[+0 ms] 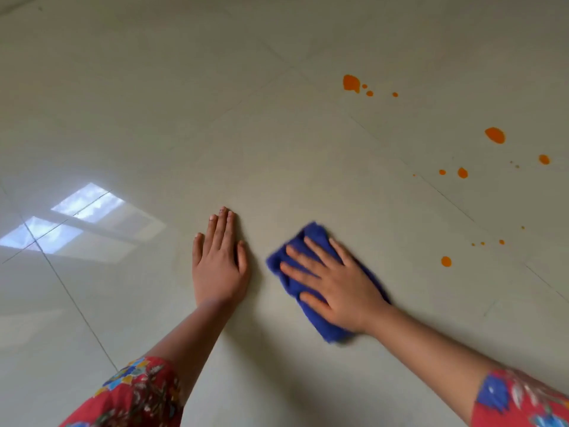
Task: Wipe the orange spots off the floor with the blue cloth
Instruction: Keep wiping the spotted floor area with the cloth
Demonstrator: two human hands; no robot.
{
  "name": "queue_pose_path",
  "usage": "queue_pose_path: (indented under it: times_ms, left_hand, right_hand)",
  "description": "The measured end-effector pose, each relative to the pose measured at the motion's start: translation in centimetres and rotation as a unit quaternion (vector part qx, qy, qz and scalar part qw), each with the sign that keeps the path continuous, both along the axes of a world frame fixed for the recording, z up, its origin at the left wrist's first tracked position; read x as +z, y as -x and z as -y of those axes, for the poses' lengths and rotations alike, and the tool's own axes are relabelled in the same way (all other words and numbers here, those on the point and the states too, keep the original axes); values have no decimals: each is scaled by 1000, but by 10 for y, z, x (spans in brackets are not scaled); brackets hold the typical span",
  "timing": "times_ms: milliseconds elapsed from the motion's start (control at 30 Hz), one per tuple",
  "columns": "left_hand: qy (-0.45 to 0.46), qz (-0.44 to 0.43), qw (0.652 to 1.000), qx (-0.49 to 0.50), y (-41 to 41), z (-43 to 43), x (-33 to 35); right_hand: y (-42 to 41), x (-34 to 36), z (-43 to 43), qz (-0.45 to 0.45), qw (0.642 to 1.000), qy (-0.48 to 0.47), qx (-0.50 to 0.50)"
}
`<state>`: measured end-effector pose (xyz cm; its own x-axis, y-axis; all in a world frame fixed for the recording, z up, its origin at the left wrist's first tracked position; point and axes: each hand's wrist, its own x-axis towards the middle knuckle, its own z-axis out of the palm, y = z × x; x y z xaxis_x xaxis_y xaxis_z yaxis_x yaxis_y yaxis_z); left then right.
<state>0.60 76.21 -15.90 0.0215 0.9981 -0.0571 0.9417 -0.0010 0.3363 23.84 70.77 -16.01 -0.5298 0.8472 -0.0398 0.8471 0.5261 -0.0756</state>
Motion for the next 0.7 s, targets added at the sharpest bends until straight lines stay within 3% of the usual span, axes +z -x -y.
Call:
queue_pose_path:
  times_ms: [67, 133, 200, 267, 333, 400, 467, 533, 600, 633, 667, 700]
  left_hand:
    - [-1, 19, 1000, -11, 1, 2, 2]
    - [-8, 34, 999, -40, 0, 5, 2]
    - [-30, 43, 995, -84, -1, 8, 4]
    - [-45, 46, 991, -118, 2, 8, 6]
    - [-48, 48, 987, -147, 2, 16, 10]
    - [-28, 59, 982, -176, -9, 34, 14]
    - [11, 69, 974, -217, -32, 64, 19]
    - [52, 69, 961, -263, -52, 87, 20]
    - [82, 47, 942, -323, -69, 103, 19]
    - [84, 35, 932, -350, -76, 109, 20]
    - [81, 27, 923, -375, -81, 112, 21]
    - [80, 23, 913, -400, -87, 118, 23]
  right_hand:
    - [-35, 2, 18, 13, 1000, -14, 22]
    - [-64, -1, -1, 24, 992, -24, -121]
    - [-66, 5, -20, 13, 956, -30, -293]
    - [-37, 1, -4, -5, 962, -42, -271]
    - [-19, -4, 64, 13, 995, -18, -102]
    - [-40, 0, 131, 29, 999, 20, -32]
    - [-83, 6, 153, 30, 995, 13, -99]
    - [-120, 9, 142, 19, 972, 10, -235]
    - [-144, 18, 126, -113, 920, 18, -375]
    - [-147, 26, 118, -224, 867, 42, -444]
    - [-144, 40, 112, -338, 785, 69, -514]
    - [-143, 54, 114, -450, 680, 90, -572]
